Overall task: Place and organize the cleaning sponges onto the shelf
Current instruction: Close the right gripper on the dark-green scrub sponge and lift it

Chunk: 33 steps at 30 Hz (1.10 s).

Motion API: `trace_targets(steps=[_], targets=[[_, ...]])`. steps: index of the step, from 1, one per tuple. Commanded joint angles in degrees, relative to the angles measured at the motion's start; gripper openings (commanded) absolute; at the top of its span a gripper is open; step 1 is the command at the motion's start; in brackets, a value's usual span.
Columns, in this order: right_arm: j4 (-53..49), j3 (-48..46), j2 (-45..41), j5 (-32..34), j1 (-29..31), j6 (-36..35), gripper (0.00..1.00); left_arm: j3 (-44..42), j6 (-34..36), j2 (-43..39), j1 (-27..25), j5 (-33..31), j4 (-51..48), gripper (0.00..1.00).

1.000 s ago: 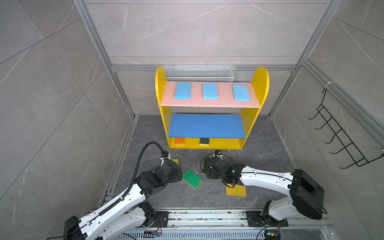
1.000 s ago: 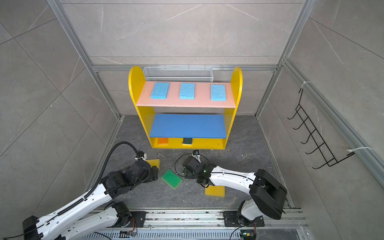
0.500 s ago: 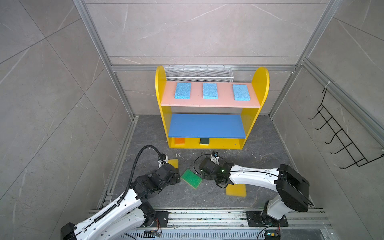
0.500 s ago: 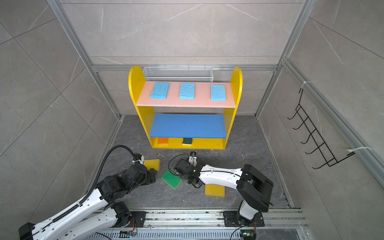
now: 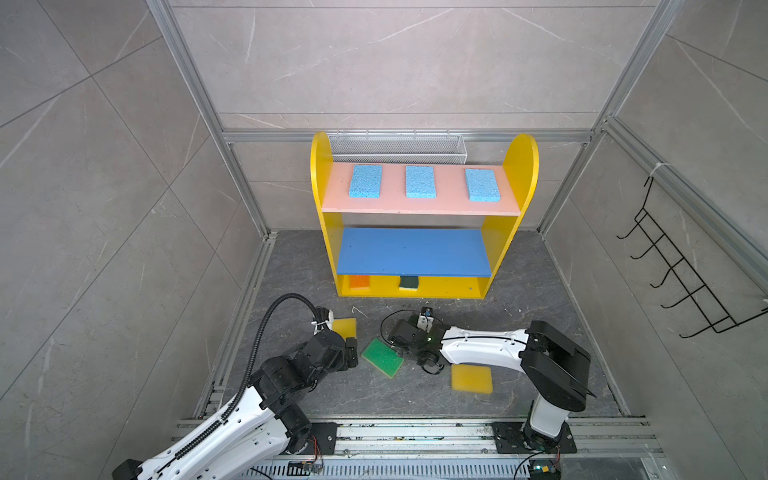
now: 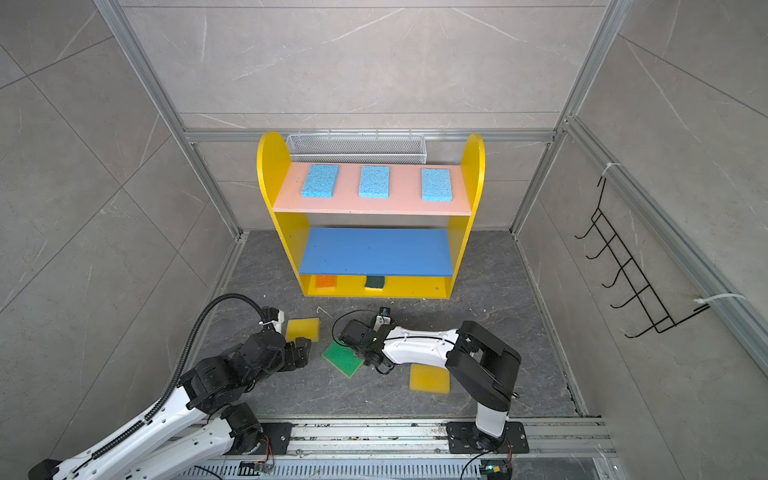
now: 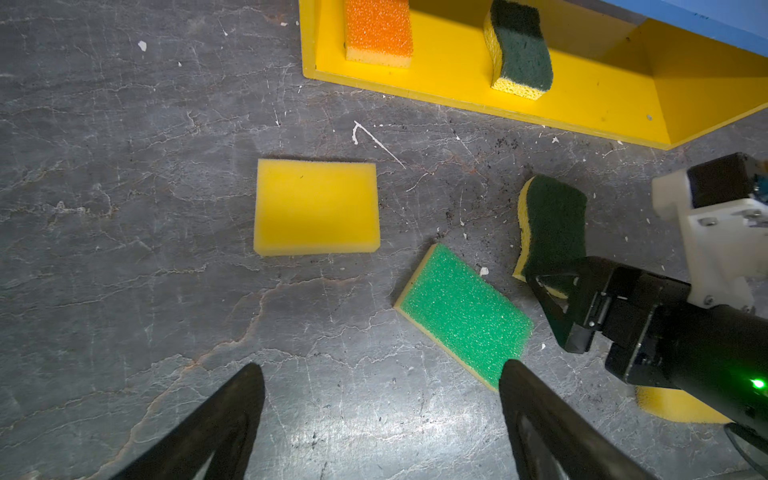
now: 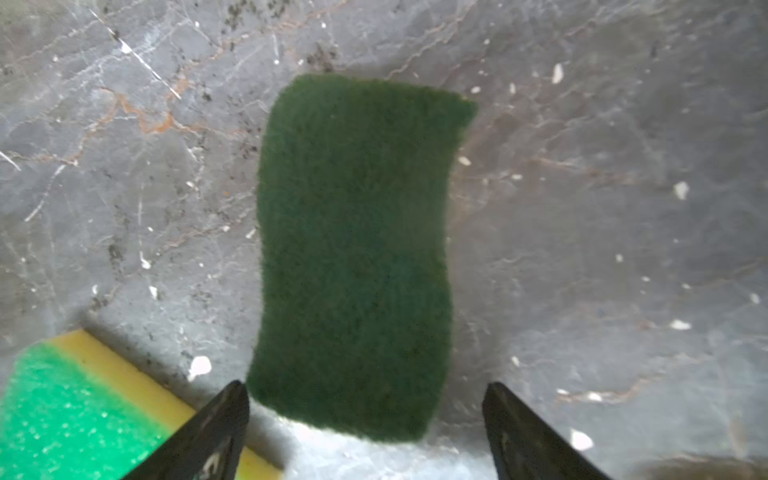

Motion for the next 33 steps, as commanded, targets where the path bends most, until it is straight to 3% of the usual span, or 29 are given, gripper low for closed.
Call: trace_targets(steps=[1,8,14,24,33], targets=[[-2.22,2.13,1.30,0.50,0.38,1.40,0.91,-0.79,1.67,-0.82,-0.09,-0.37,1.70,0.91],[-2.76,3.52,3.36,0.44,0.40,1.85,0.91,-1.14,2.41,-0.41,0.08,-0.33,1.34,0.91],[-4.07,5.06,5.08,0.44,0.36,1.27,0.91,-0.47,3.10,0.27,0.43,3.38,2.56,0.91],[-2.04,2.26,3.95,-0.08,-1.74,1.62,0.91,0.22,4.22,2.62,0.59,4.55,4.16,0.91],[-0.07,-0.51,1.70,0.09,-2.94,-1.01,0.83,-0.69,3.48,3.19,0.97,4.73,4.56,0.91]])
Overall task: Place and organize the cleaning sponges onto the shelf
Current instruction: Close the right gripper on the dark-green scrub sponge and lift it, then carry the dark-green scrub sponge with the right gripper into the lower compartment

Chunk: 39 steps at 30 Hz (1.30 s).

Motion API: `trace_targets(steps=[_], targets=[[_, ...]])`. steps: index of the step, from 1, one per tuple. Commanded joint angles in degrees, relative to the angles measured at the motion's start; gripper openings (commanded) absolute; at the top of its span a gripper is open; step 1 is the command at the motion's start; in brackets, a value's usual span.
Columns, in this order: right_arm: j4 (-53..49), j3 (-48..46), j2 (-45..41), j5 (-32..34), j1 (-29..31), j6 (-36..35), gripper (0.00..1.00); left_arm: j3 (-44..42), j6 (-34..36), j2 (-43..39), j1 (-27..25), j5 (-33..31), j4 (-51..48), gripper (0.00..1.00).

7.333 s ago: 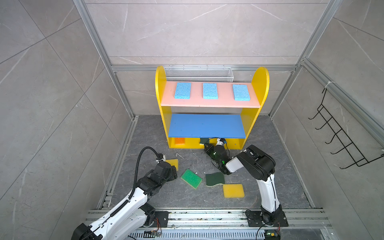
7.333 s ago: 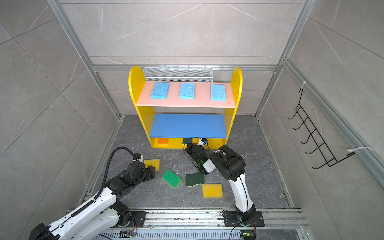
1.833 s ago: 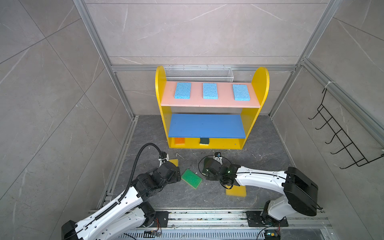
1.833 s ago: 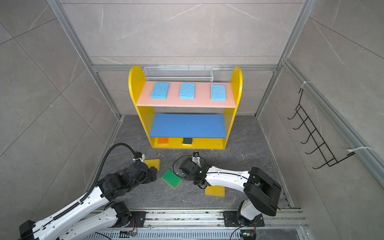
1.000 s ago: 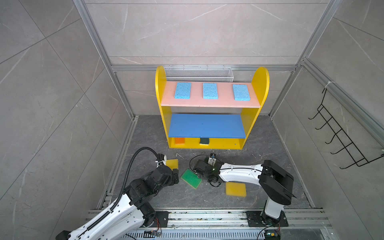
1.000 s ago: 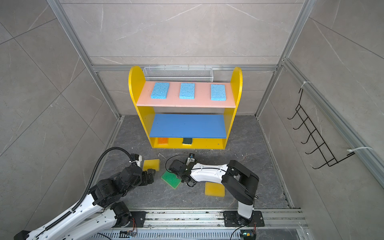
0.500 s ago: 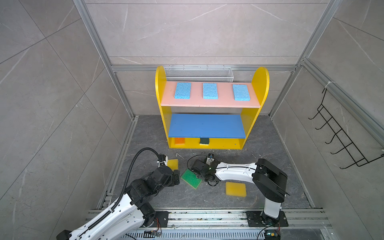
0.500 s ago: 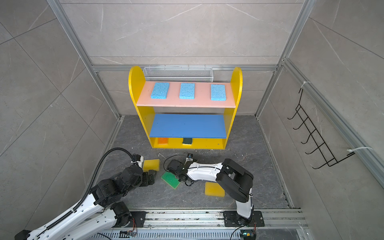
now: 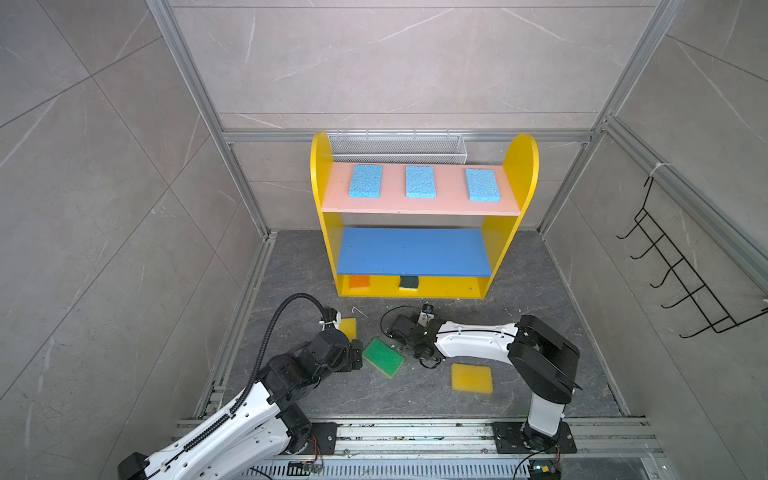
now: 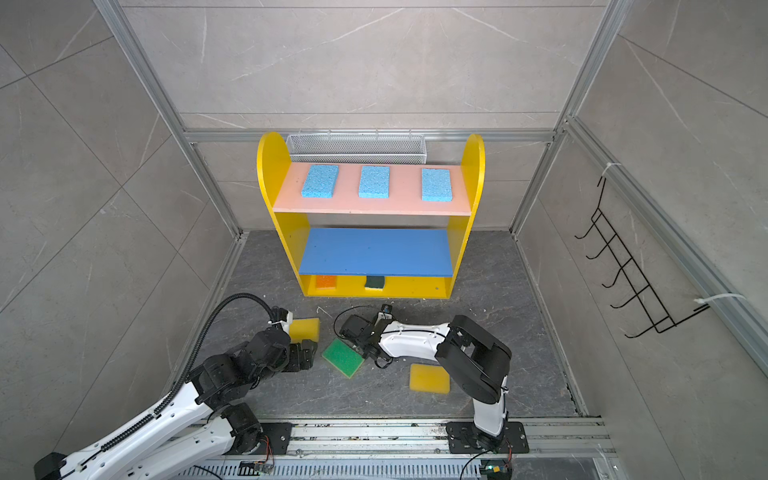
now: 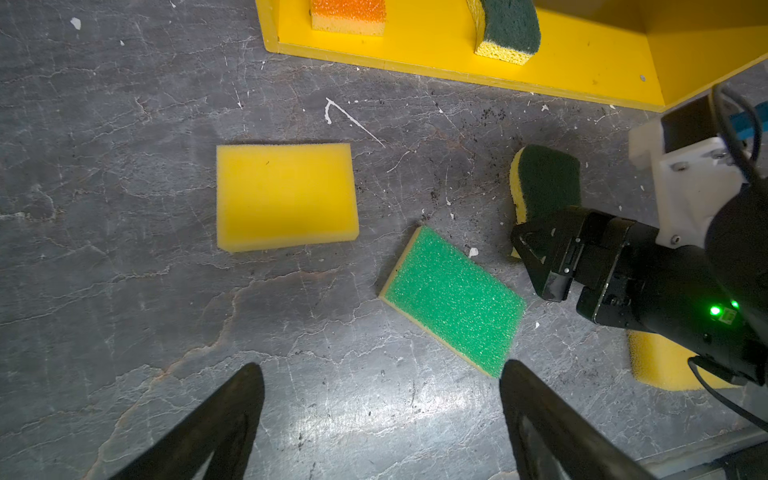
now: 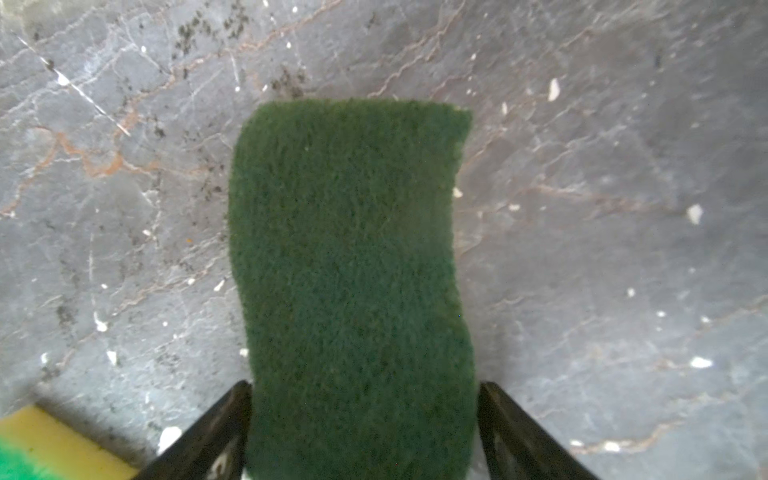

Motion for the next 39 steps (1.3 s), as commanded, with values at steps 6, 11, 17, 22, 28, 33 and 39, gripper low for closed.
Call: trace_targets(steps=[6,11,17,22,28,33,39], targets=[[2.95,-6.05,-3.83,-1.52,-1.52,-3.90,0.76,0.65,-0.26,1.57,0.35,0.06,1.58,0.91],[6.31,-12.36,-9.19,-0.96,-2.97,-4.83,0.68,1.08,-1.49,1.68,0.35,0.18,1.60,0.90],[8.37,-17.18,-16.36,0.67,-4.42,-11.17,0.62,1.69,-2.51,2.63,0.35,-0.30,1.02,0.90],[11.78,-21.93,-24.88,1.25,-6.74,-18.10,0.63,2.50,-3.21,4.89,0.35,-0.04,1.84,0.90],[13.94,-23.98,-30.57,-0.72,-12.03,-26.83,0.64,2.84,-3.75,5.21,0.35,-0.65,1.66,0.90],[16.23,-24.10,-30.31,-1.18,-15.34,-30.37,0.64,3.87,-3.93,4.75,0.35,-2.37,0.55,0.90],[20.95,-24.78,-27.53,-4.68,-22.01,-30.72,0.64,3.99,-4.53,4.32,0.33,-3.76,0.02,0.89]])
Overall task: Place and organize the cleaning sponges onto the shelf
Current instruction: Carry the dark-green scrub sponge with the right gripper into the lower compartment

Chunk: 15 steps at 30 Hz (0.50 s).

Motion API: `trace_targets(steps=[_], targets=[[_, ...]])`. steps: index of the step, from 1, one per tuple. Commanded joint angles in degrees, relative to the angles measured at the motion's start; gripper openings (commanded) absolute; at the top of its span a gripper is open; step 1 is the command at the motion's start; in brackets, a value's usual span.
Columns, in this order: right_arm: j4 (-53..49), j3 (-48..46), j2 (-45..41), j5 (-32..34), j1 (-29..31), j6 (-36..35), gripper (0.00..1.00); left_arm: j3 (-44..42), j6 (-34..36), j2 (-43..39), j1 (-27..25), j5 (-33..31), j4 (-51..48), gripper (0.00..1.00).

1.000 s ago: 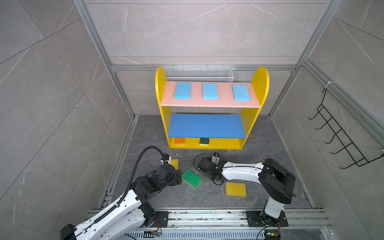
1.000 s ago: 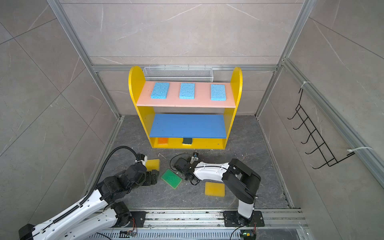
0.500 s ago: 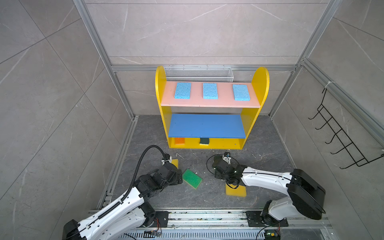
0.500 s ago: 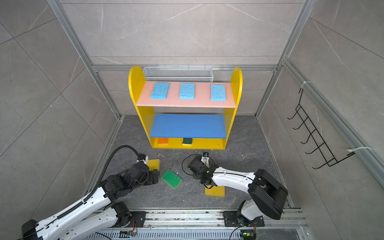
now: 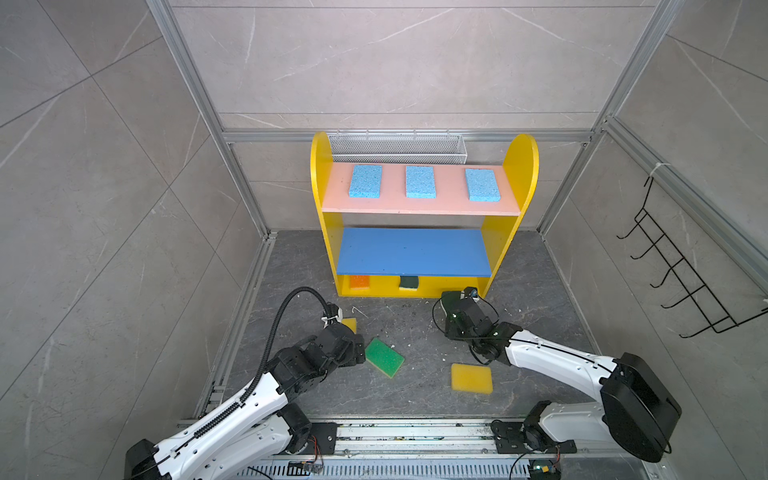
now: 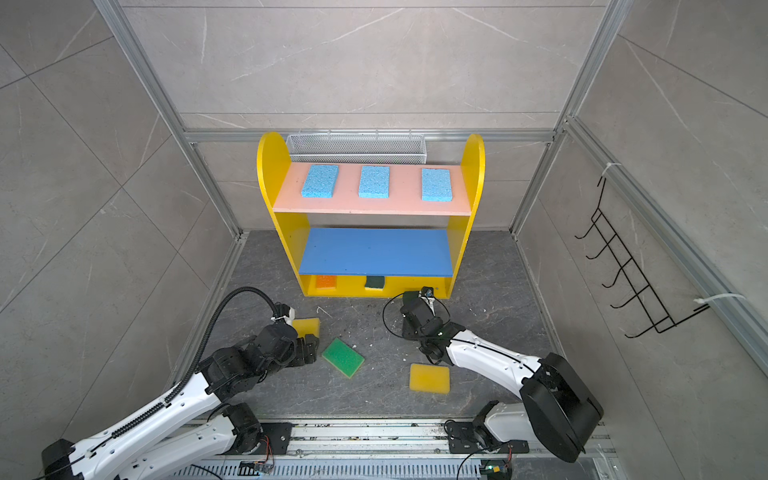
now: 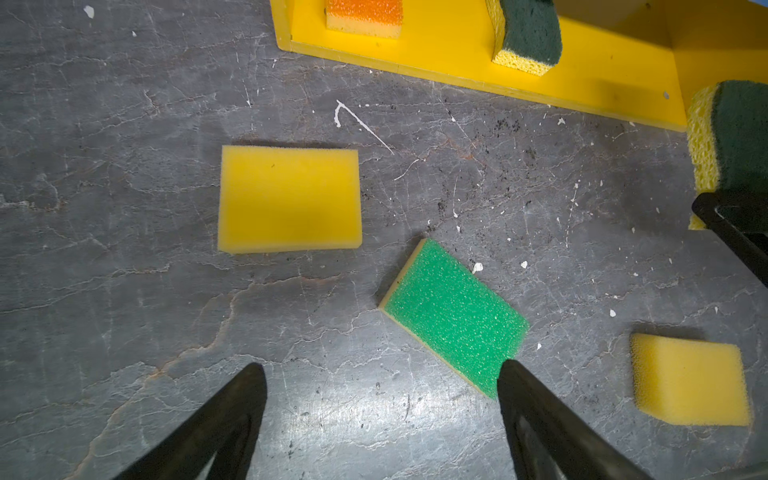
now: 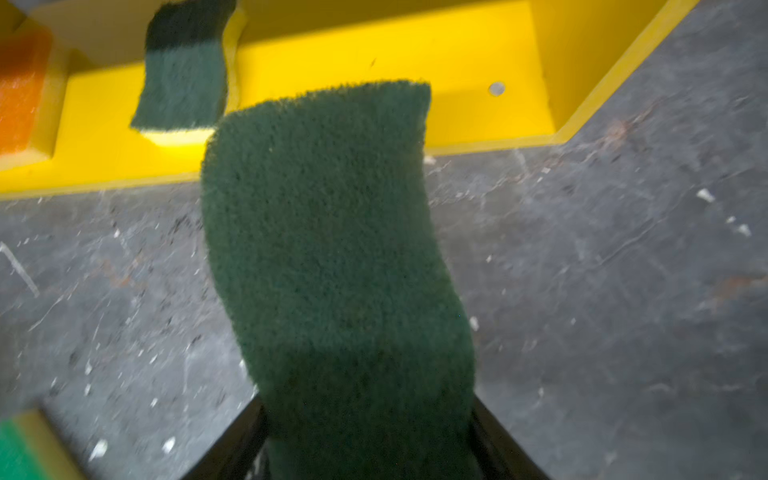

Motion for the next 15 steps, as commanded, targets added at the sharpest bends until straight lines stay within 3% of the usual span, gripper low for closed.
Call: trace_targets(steps=[1,15], targets=[[3.95,-1.41,1.97,-2.64,-3.23,-1.63,0.64,1.95,-1.03,-0.43,0.26,-2.09,-0.74,0.89],[12.24,0.72,9.73,-4.89,-10.61,-4.14,0.61,1.52,-0.88,-0.42,0.20,-3.19,0.13,0.89]])
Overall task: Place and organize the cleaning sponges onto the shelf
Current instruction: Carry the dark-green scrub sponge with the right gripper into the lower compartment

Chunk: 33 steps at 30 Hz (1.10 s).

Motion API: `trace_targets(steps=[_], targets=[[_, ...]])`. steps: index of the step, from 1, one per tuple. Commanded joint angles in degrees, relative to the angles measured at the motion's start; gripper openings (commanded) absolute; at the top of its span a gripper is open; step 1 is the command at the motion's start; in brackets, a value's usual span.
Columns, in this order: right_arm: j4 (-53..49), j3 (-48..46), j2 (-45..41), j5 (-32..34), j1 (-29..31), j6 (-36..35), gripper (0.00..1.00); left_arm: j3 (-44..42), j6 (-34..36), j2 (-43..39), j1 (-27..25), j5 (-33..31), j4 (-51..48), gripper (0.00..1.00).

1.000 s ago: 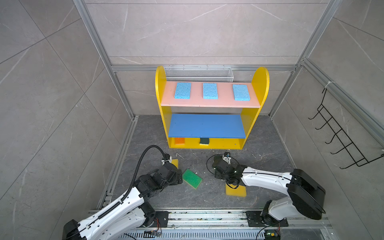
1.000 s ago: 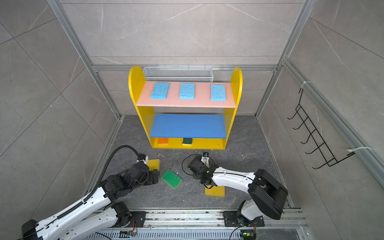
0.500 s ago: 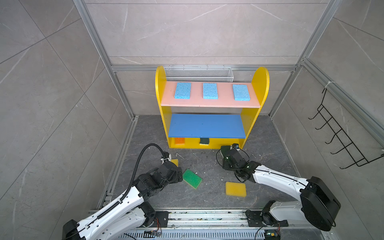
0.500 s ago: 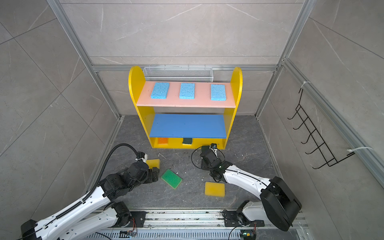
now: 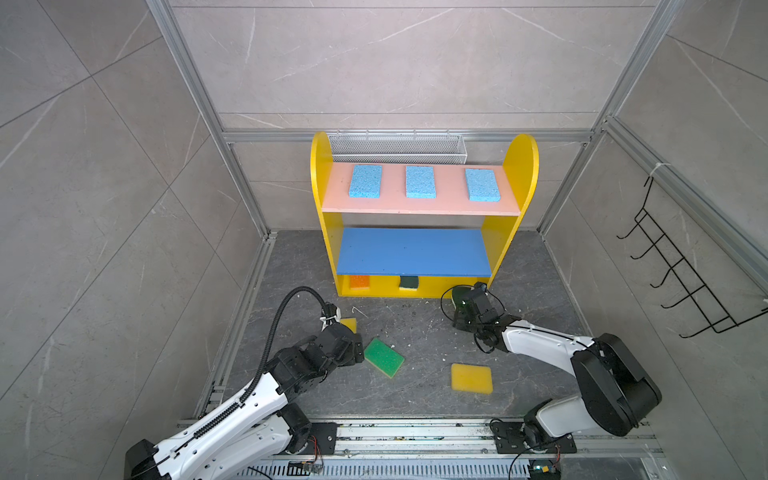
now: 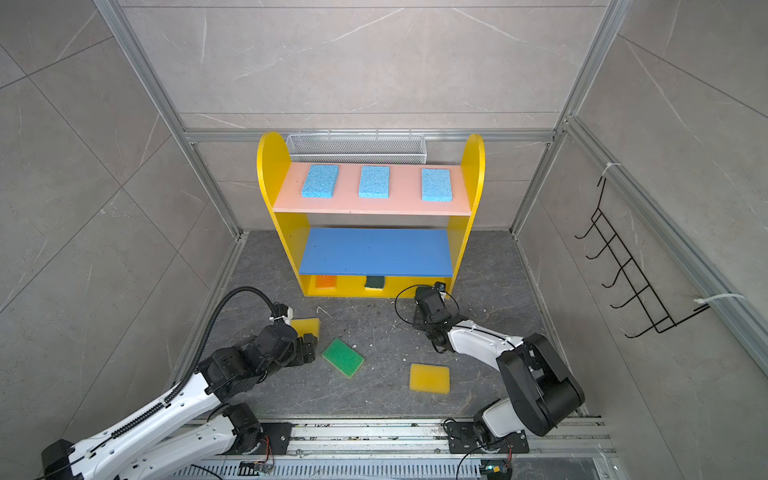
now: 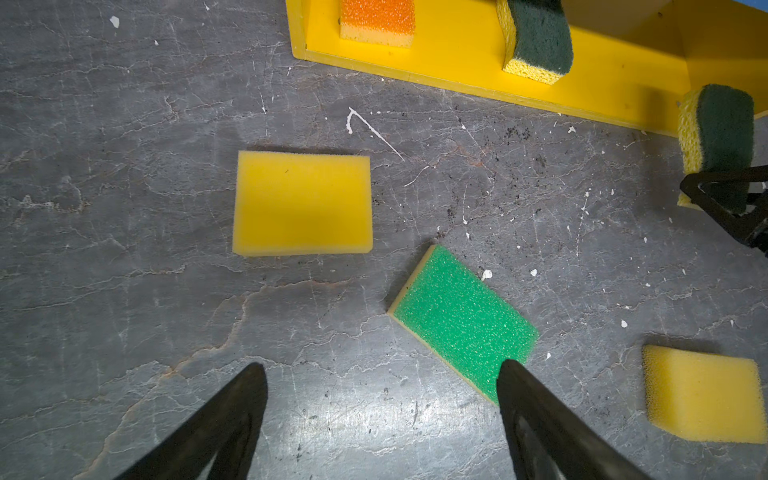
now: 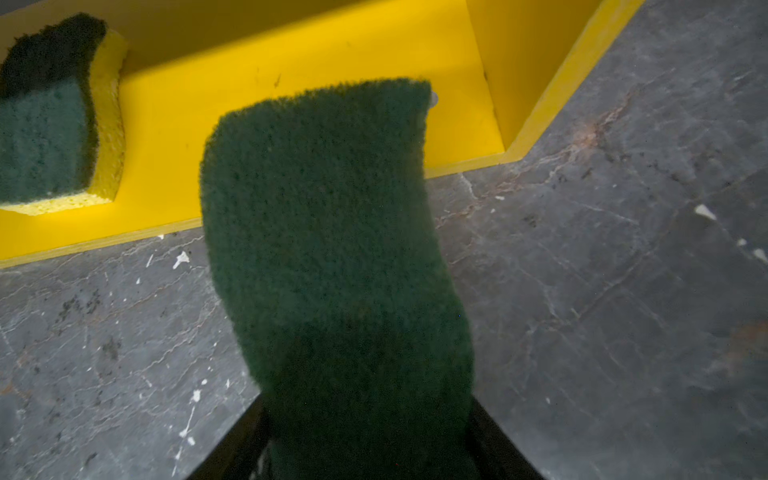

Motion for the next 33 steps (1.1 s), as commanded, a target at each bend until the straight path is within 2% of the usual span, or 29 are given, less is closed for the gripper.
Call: trace_targets(steps=[1,26,33], targets=[[4.20,1.43,1.64,-0.65,-1.20,-1.67,0.61,1.43,-0.68,-0.38,0.26,-1.75,0.54,0.89],[10.08,8.95,11.59,-1.43,-3.12,-3.34,0.60,-0.85,0.61,2.17,0.26,-2.19,7.27,0.89],[13.87,6.81,11.34,-0.92,-3.09,-2.47,0.59,-1.54,0.86,2.10,0.21,-2.67,7.87,0.89]])
